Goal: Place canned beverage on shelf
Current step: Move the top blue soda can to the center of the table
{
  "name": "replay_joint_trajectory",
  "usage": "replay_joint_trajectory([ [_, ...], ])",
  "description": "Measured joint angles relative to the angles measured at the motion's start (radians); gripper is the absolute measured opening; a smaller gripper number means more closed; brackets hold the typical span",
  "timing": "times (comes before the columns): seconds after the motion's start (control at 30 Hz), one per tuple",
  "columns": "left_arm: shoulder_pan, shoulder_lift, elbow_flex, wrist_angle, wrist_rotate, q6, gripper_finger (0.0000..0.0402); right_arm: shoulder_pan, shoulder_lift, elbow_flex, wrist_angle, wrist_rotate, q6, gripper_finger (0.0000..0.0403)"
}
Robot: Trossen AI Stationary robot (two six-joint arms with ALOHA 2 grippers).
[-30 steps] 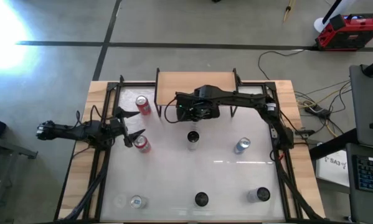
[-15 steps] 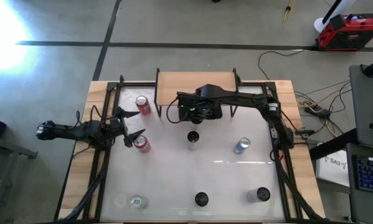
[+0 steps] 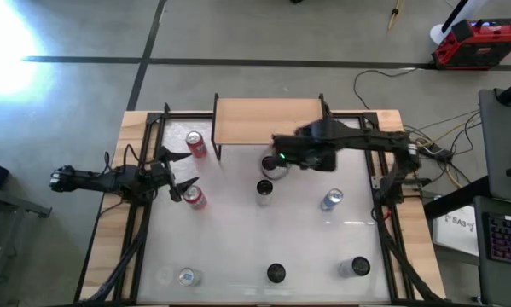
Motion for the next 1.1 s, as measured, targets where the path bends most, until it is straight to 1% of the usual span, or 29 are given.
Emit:
replay_joint_trajectory([
  [0.07, 0.0, 0.0, 0.0, -0.001, 0.0, 0.0, 0.04, 0.023, -0.063, -0.106, 0.01, -0.012, 0.101, 0.0364],
  [0.2, 0.0, 0.002, 0.0, -0.002, 0.0, 0.0, 0.04, 0.068, -0.173, -0.321, 0.004, -0.088, 0.308, 0.0364],
  [0.33, 0.0, 0.003, 0.0, -0.001, 0.0, 0.0, 0.04, 0.107, -0.271, -0.464, 0.02, -0.154, 0.428, 0.0364],
  [0.43, 0.0, 0.003, 0.0, -0.001, 0.0, 0.0, 0.04, 0.139, -0.318, -0.541, 0.053, -0.166, 0.454, 0.0364],
  [0.57, 0.0, 0.003, 0.0, -0.001, 0.0, 0.0, 0.04, 0.174, -0.352, -0.626, 0.067, -0.208, 0.471, 0.0364],
  [0.87, 0.0, 0.003, 0.0, 0.0, 0.0, 0.0, 0.04, 0.198, -0.394, -0.812, 0.187, -0.188, 0.373, 0.0364],
  [0.97, 0.0, 0.003, 0.0, -0.001, 0.0, 0.0, 0.04, 0.198, -0.414, -0.867, 0.264, -0.173, 0.327, 0.0364],
  [1.1, 0.0, 0.003, 0.0, 0.0, 0.0, 0.0, 0.04, 0.198, -0.435, -0.925, 0.319, -0.173, 0.322, 0.0364],
])
